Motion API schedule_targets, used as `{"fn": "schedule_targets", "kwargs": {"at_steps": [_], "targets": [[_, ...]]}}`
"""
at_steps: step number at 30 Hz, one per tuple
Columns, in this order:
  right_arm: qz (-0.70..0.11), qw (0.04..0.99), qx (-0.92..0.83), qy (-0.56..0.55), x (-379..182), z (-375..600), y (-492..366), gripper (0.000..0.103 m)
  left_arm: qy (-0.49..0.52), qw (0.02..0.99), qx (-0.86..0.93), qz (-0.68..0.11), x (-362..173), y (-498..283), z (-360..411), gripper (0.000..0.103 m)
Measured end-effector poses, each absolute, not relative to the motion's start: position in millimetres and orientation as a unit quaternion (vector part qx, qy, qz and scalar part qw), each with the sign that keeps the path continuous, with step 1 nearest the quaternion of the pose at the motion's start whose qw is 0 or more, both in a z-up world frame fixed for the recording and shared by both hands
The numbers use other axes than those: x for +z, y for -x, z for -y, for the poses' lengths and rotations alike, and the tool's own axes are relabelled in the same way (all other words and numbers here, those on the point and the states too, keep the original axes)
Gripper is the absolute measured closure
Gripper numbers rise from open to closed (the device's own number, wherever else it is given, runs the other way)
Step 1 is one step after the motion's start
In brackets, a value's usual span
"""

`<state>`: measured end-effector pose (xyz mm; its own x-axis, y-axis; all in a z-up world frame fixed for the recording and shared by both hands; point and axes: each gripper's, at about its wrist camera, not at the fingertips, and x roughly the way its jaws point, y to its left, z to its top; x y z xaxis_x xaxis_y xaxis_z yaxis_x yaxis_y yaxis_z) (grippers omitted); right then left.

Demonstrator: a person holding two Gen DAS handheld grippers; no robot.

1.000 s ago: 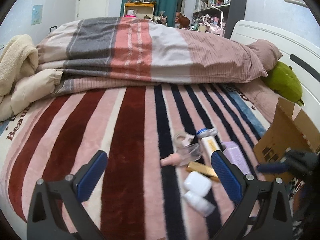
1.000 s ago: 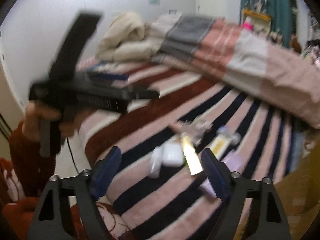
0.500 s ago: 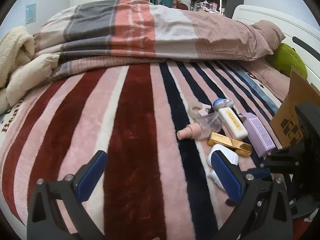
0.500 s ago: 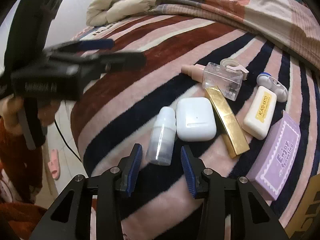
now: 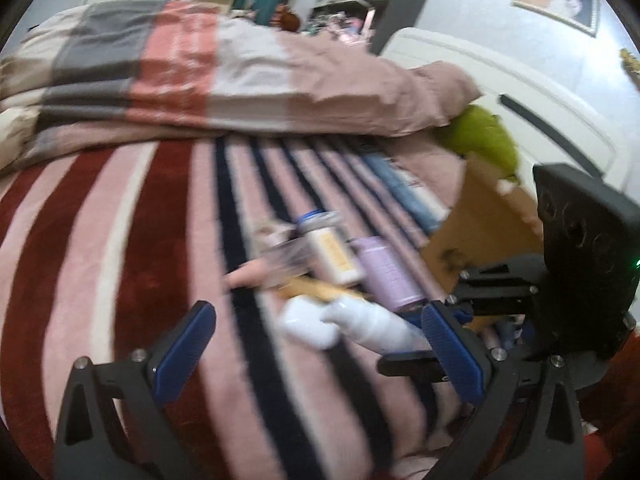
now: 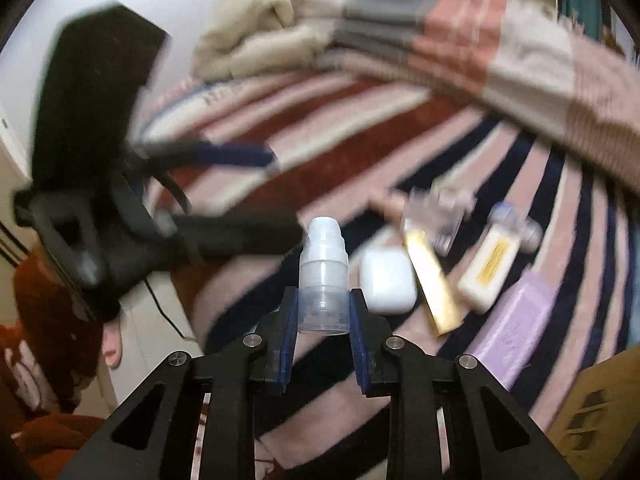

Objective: Organize rigid objects
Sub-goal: 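Reach down and grasp the white roll-on bottle with the right tool, then carry the white bottle into the cardboard box and open the right tool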

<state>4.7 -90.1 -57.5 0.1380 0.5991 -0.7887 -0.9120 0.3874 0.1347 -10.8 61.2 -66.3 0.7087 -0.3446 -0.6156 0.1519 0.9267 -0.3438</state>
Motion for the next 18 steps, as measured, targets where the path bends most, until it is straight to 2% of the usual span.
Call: {"fn": "schedule_targets", "kwargs": {"at_steps": [2,4,7,9,11,18], "targets": [[-0.380,0.742,0.520,0.187,-33.7,101.2,-2.5,0.083,0.145,0.913,-0.163,-0.344,-48.5,8.4,-49.4,0.005],[-0.358,0.756,0.518,0.181,-11.3,115.0,0.7,0.083,0.154,0.908,-0.199,-0.334,-29.4,4.0,-36.3,0.015],[-0.336,0.777,0.504,0.174,10.4,136.7,0.3,0.083,0.154,0.901,-0.236,-0.329,-7.3,-5.7,-14.2,0.036],[-0.330,0.787,0.494,0.166,17.5,150.2,-1.8,0.083,0.165,0.890,-0.265,-0.334,3.2,-18.2,2.2,0.056],[-0.326,0.798,0.482,0.159,23.3,165.2,-8.4,0.083,0.167,0.881,-0.287,-0.336,11.9,-28.9,18.7,0.070],[-0.348,0.829,0.420,0.124,40.5,229.2,-44.1,0.083,0.111,0.867,-0.322,-0.365,36.9,-74.2,98.5,0.074]]}}
